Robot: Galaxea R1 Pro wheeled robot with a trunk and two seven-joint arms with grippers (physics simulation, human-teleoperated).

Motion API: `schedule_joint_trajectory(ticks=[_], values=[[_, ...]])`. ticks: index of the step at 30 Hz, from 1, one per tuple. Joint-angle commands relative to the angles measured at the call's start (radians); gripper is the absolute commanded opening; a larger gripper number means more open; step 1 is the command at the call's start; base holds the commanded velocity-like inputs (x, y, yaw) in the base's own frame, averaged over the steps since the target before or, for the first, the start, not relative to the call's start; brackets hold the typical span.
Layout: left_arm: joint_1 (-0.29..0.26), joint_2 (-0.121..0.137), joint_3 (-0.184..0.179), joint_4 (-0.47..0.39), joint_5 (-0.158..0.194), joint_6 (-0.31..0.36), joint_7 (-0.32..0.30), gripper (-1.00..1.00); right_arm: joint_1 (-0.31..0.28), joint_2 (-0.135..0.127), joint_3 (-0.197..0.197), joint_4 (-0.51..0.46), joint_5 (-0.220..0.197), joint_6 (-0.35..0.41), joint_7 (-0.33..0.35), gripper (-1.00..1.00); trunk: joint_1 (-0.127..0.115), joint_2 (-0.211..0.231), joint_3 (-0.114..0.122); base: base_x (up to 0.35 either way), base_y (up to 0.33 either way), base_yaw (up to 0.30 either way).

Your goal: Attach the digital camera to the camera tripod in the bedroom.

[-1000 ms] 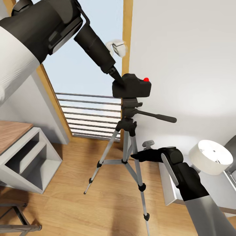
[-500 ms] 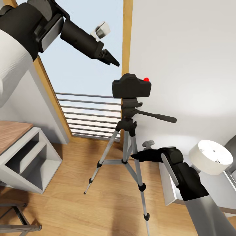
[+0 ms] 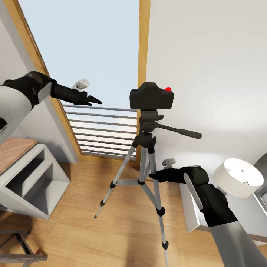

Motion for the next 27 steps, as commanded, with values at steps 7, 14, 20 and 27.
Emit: schedule_joint_trajectory(ticks=[7,14,20,27], values=[[0.283,0.003,0.001,0.003,0.11,-0.009,0.271,1.0,0.0,-0.001,0.001,0.036,0.009,0.005,-0.005,-1.0,0.0,-0.001,-0.001,0.0,0.0,0.0],[0.505,0.009,0.002,0.005,0.13,-0.021,0.513,1.0,-0.001,-0.001,0.001,0.036,0.009,0.005,-0.004,-1.0,0.0,-0.001,-0.001,0.0,0.0,0.0],[0.687,0.051,0.003,0.006,0.134,-0.076,0.574,1.0,0.0,-0.001,0.001,0.036,0.009,0.005,-0.004,-1.0,0.0,-0.001,-0.001,0.0,0.0,0.0],[0.98,0.091,0.003,0.007,0.203,-0.158,0.586,1.0,0.0,-0.001,0.001,0.036,0.008,0.005,-0.002,-1.0,0.0,-0.001,-0.001,0.0,0.0,0.0]])
